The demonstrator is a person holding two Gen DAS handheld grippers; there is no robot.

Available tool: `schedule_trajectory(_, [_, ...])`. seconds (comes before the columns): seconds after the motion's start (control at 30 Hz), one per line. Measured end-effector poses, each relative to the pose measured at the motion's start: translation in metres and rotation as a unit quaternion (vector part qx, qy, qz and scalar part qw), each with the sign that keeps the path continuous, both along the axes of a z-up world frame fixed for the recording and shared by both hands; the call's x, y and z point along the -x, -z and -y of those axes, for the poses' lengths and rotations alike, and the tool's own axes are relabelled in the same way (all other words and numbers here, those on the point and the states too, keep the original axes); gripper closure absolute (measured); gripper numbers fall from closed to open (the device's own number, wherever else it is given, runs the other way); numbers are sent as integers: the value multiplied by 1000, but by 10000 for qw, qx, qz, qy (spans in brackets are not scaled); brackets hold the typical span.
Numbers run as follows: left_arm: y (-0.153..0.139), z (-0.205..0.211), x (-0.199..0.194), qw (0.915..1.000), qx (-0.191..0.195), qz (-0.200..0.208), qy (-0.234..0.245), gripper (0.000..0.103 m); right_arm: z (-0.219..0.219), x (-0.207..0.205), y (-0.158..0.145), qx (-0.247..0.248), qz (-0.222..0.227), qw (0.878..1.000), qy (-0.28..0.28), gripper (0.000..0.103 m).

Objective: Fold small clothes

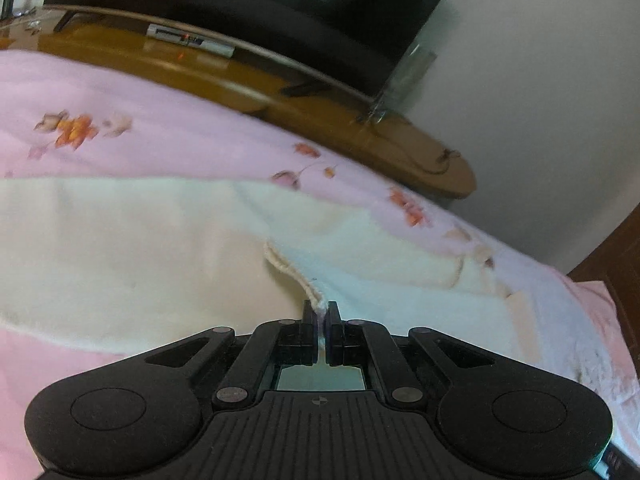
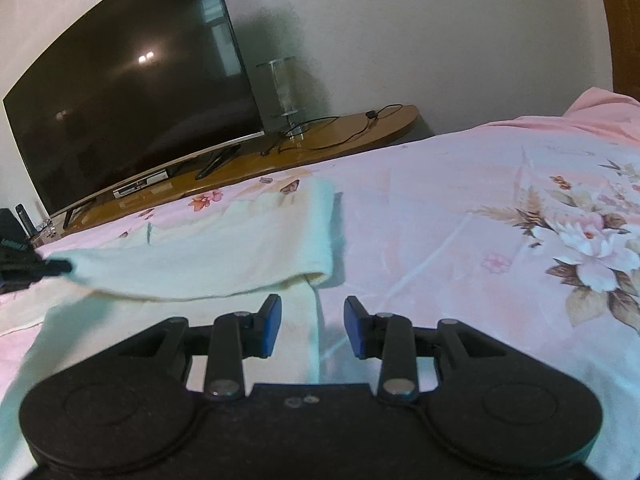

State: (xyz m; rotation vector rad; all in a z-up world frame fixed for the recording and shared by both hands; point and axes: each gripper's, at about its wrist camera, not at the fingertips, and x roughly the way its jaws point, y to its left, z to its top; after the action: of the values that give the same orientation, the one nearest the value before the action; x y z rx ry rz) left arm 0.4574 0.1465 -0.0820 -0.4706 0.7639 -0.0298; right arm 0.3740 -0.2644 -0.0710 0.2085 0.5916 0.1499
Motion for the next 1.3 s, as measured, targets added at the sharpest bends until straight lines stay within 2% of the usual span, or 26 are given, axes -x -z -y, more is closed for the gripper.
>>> schedule_trajectory(0.13, [9, 0, 3, 9999, 11, 30, -123, 100, -5, -21, 3, -107, -55, 9999, 121, 70])
schedule_trajectory(0.3, [7, -16, 12, 9995, 42, 138, -294, 100, -8, -35, -1, -174, -27, 9998, 118, 70])
schedule_trajectory(0.4, [11, -20, 10, 9995, -13, 45, -307, 100, -8, -39, -2, -169, 27, 9998, 125, 70])
schedule_trajectory(0.5, [21, -18, 8, 9995, -119, -99, -282, 100, -9, -45, 2, -127, 6, 9998, 136, 76])
schedule_trajectory(0.6, [27, -18, 11, 9995, -119, -67, -298, 100, -15, -62, 22, 213, -554, 9982, 71, 82])
schedule_trajectory(0.7, [28, -13, 13, 9993, -283, 27, -226, 100, -13, -61, 23, 284, -463, 9985, -43, 82])
schedule_trajectory(0.77, [23, -15, 19, 9992, -245, 58, -303, 83, -12, -61, 22, 249, -480, 9985, -68, 81])
schedule_trajectory(0.8, [19, -19, 27, 9991, -181, 166, -344, 59, -10, -60, 21, 191, -485, 9986, -51, 79])
schedule_trajectory(0.83, [12, -24, 40, 9980, -188, 380, -465, 26, -8, -59, 19, 131, -471, 9988, -18, 77])
schedule_trajectory(0.87, [6, -29, 53, 9953, -357, 557, -709, 14, -6, -55, 16, 92, -437, 9990, 7, 76])
schedule_trajectory(0.9, [1, -36, 67, 9917, -520, 717, -937, 11, -4, -50, 13, 76, -386, 9992, 30, 75])
schedule_trajectory(1.0, [-1, -82, 102, 9877, -317, 720, -1354, 11, 5, -34, 8, -30, -275, 9996, 76, 74])
schedule_trajectory(1.07, [3, -116, 124, 9822, -201, 606, -1765, 18, 9, -29, 6, -63, -259, 9996, 126, 74])
schedule_trajectory(1.1, [6, -135, 136, 9778, -93, 517, -2028, 27, 11, -26, 5, -82, -254, 9995, 159, 74])
schedule_trajectory(1.13, [10, -153, 147, 9726, 87, 461, -2279, 31, 12, -24, 5, -117, -250, 9994, 187, 74])
schedule_trajectory(1.2, [17, -185, 170, 9559, 393, 406, -2881, 31, 14, -21, 3, -164, -253, 9993, 238, 74])
schedule_trajectory(1.3, [25, -215, 195, 9370, 714, 484, -3386, 31, 10, -17, 2, -171, -261, 9993, 206, 74])
